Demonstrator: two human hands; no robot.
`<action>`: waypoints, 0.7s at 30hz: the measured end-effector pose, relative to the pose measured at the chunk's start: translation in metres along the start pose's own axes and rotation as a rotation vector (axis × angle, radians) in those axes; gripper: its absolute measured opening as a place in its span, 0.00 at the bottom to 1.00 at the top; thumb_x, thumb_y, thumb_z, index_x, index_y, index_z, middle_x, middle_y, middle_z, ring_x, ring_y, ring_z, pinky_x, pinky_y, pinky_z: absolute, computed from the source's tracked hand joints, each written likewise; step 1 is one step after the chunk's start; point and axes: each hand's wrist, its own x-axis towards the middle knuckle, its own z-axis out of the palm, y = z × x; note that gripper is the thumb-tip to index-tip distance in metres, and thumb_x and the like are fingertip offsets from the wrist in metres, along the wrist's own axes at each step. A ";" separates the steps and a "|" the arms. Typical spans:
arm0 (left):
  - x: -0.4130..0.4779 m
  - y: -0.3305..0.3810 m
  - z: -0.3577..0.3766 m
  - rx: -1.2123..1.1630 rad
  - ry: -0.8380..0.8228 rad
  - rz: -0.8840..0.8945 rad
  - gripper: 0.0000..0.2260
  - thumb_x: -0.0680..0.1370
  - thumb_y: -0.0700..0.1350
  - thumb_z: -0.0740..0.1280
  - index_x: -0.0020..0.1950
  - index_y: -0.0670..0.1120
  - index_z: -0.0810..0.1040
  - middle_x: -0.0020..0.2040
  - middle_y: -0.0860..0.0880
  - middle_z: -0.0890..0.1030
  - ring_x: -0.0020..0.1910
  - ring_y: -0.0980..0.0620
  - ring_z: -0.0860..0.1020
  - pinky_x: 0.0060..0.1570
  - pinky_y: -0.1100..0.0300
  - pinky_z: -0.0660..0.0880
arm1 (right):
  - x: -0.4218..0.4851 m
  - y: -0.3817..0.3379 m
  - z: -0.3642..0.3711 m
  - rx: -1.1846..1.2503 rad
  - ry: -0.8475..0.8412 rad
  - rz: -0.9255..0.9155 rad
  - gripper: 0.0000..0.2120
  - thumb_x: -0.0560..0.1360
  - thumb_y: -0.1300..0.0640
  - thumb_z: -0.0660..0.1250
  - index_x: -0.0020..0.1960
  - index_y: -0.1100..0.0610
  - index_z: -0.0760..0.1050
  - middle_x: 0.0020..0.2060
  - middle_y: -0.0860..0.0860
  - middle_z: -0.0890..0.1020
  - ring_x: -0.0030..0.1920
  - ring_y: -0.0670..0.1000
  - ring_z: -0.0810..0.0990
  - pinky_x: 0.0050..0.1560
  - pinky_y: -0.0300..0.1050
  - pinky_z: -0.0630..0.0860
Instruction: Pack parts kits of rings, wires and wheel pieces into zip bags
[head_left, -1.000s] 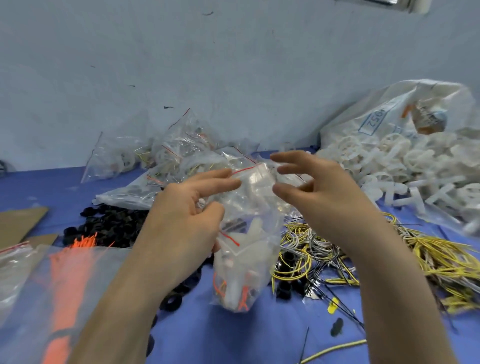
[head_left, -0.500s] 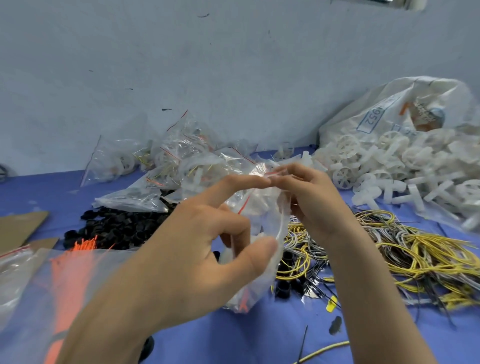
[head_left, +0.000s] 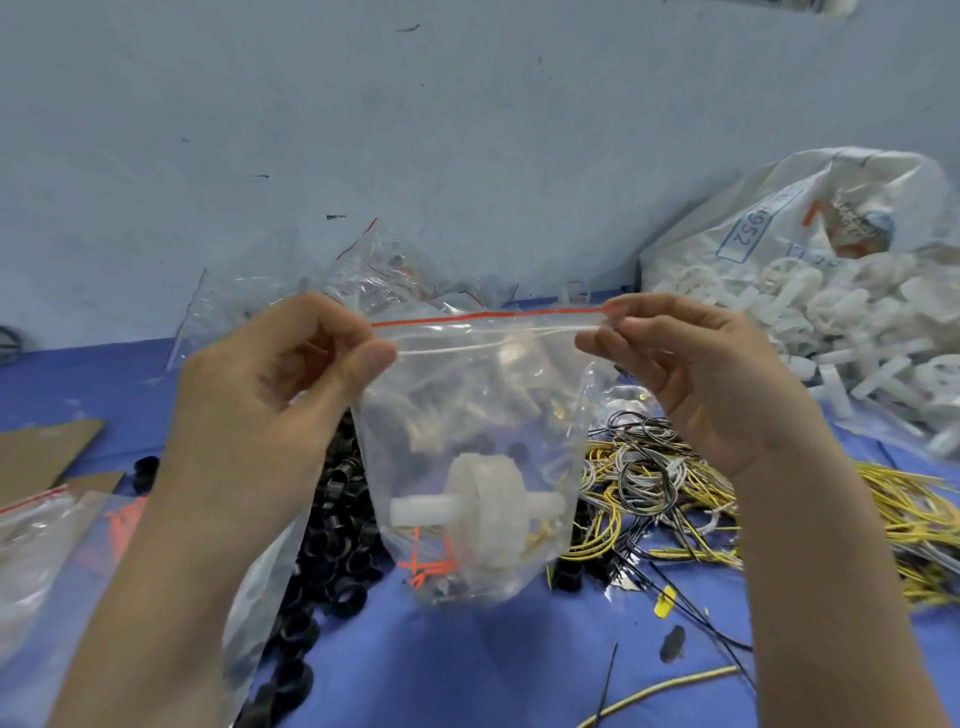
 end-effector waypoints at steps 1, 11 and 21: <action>0.000 -0.005 0.001 -0.037 0.005 -0.026 0.05 0.74 0.47 0.73 0.41 0.54 0.78 0.35 0.55 0.79 0.33 0.61 0.76 0.38 0.74 0.71 | 0.000 0.002 0.000 -0.029 0.014 -0.001 0.09 0.73 0.75 0.60 0.41 0.67 0.76 0.30 0.56 0.81 0.35 0.55 0.85 0.36 0.33 0.79; 0.002 -0.030 -0.010 -0.028 -0.075 -0.115 0.23 0.76 0.36 0.69 0.56 0.66 0.78 0.34 0.54 0.76 0.38 0.52 0.83 0.47 0.67 0.77 | 0.002 0.014 -0.001 -0.403 -0.013 -0.067 0.10 0.71 0.74 0.68 0.44 0.61 0.79 0.32 0.53 0.81 0.34 0.55 0.84 0.37 0.39 0.80; 0.000 -0.012 -0.007 -0.134 -0.164 -0.058 0.23 0.72 0.43 0.72 0.60 0.67 0.75 0.37 0.54 0.78 0.39 0.52 0.84 0.47 0.67 0.77 | -0.005 0.000 -0.005 -0.904 -0.106 -0.309 0.16 0.71 0.63 0.72 0.51 0.44 0.75 0.44 0.44 0.81 0.46 0.43 0.79 0.54 0.44 0.75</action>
